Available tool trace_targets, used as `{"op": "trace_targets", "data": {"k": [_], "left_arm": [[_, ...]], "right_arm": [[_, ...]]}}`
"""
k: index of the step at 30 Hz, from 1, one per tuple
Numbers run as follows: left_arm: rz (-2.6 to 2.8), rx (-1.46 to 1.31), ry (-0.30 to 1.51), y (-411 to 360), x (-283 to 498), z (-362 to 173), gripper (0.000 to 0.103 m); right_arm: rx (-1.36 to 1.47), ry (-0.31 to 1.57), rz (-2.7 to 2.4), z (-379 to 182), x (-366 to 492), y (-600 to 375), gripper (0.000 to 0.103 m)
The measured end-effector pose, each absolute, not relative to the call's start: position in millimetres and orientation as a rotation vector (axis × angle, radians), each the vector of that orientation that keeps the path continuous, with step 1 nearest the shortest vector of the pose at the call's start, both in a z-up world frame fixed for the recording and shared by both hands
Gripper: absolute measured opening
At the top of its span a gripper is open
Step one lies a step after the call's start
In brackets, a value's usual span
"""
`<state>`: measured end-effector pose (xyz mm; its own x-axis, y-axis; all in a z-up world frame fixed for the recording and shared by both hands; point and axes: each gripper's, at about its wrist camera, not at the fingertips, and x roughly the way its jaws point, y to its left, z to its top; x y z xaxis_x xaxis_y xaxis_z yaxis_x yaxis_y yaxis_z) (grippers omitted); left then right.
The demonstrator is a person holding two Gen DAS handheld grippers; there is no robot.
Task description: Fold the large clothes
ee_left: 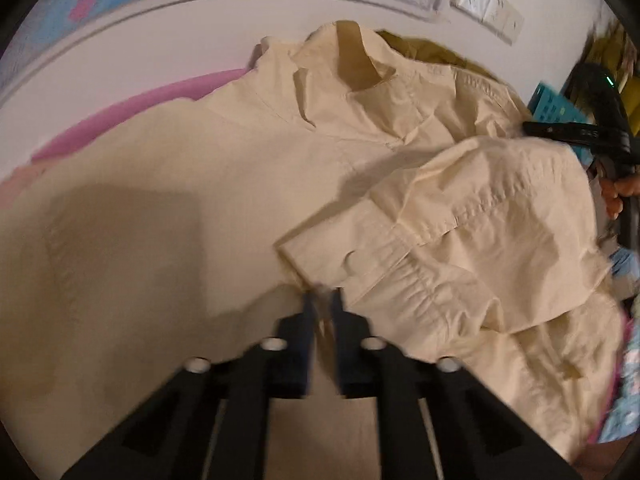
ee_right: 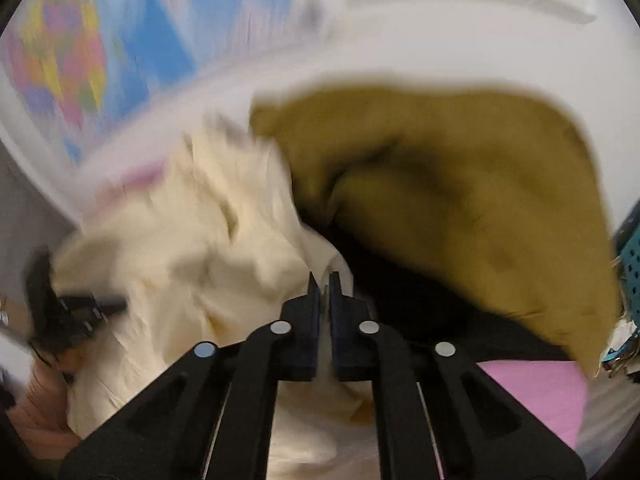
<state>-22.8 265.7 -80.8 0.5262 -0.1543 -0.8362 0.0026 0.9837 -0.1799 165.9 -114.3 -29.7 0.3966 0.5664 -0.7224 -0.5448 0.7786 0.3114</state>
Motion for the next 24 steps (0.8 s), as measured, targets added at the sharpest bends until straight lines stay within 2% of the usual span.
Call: {"op": "trace_targets", "data": {"k": [2, 4, 5, 6, 8, 9, 11, 13, 14, 15, 16, 18, 21, 22, 23, 24], "left_arm": [[-0.104, -0.154, 0.992, 267, -30, -77, 0.003], [-0.116, -0.144, 0.974, 268, -35, -74, 0.020], [-0.128, -0.154, 0.974, 269, -34, -72, 0.053], [-0.138, -0.167, 0.953, 269, -33, -69, 0.070], [-0.153, -0.156, 0.926, 266, -28, -65, 0.074], [-0.160, -0.145, 0.937, 262, -23, -64, 0.084], [-0.148, -0.106, 0.944, 256, -12, -67, 0.088], [-0.159, -0.029, 0.980, 245, 3, -77, 0.088], [-0.155, -0.012, 1.010, 240, 11, -83, 0.082], [-0.150, 0.001, 1.045, 237, 18, -93, 0.067], [-0.145, 0.012, 1.040, 235, 22, -99, 0.064], [-0.151, 0.004, 1.014, 236, 22, -101, 0.050], [-0.156, -0.009, 0.990, 242, 17, -97, 0.029], [-0.167, -0.022, 0.988, 244, 18, -94, 0.023], [-0.170, -0.032, 0.990, 243, 19, -93, 0.016], [-0.165, -0.036, 0.986, 244, 18, -93, 0.014]], "right_arm": [[0.090, 0.844, 0.643, -11, 165, -144, 0.002], [0.109, 0.843, 0.603, -12, 169, -157, 0.002], [0.085, 0.848, 0.578, -15, 168, -157, 0.002], [0.094, 0.853, 0.565, -20, 169, -159, 0.002], [0.137, 0.837, 0.548, -21, 171, -168, 0.002], [0.143, 0.820, 0.540, -20, 172, -169, 0.002], [0.133, 0.831, 0.533, -26, 177, -162, 0.003], [0.124, 0.871, 0.520, -34, 187, -150, 0.007], [0.124, 0.857, 0.516, -32, 184, -150, 0.014], [0.122, 0.841, 0.518, -29, 181, -151, 0.034], [0.118, 0.813, 0.530, -22, 172, -155, 0.044], [0.055, 0.758, 0.633, -8, 148, -152, 0.047], [-0.128, 0.832, 0.769, -14, 120, -129, 0.048], [-0.167, 0.873, 0.784, -22, 118, -122, 0.050], [-0.207, 0.900, 0.757, -32, 119, -116, 0.060], [-0.238, 0.944, 0.736, -46, 123, -111, 0.061]]}}
